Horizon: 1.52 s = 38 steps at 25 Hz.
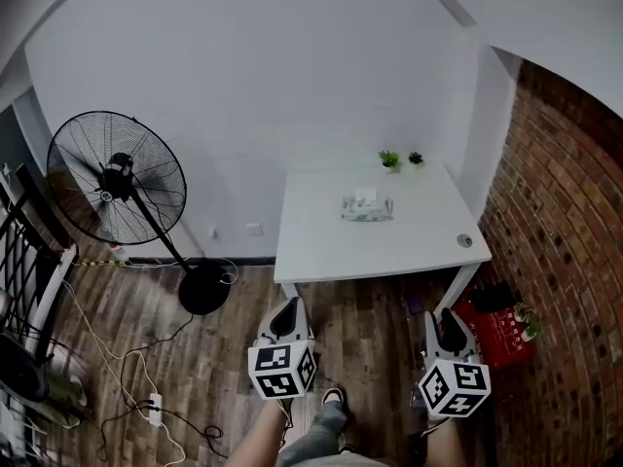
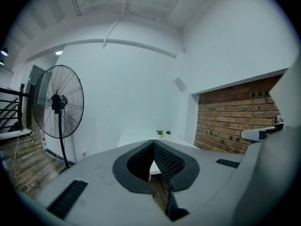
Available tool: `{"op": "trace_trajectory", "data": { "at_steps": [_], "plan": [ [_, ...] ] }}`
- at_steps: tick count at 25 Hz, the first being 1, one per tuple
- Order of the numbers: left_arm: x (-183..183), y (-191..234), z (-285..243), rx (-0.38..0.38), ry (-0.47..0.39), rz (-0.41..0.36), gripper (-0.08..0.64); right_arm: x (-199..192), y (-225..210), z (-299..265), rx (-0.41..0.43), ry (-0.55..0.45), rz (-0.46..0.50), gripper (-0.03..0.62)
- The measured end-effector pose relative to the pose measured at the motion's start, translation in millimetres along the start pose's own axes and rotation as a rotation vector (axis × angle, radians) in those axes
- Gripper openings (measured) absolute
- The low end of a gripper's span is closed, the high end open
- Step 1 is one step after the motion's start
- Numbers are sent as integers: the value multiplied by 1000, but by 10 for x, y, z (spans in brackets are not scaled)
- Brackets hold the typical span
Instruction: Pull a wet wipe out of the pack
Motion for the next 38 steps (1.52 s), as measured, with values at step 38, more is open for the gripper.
{"op": "trace_trajectory", "data": {
  "at_steps": [38],
  "plan": [
    [-498, 928, -3136, -92, 94, 49, 0, -416, -207, -2988, -96, 74, 40, 140]
  ]
}}
Point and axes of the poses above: the fingertips, and each gripper's own axes: z backward along the fingers, y to its left, x out of its top, the point moved 8 cm from there along z, backward along the fingers, and after that the axes turned 14 degrees about -y, right-handed, at the moved point
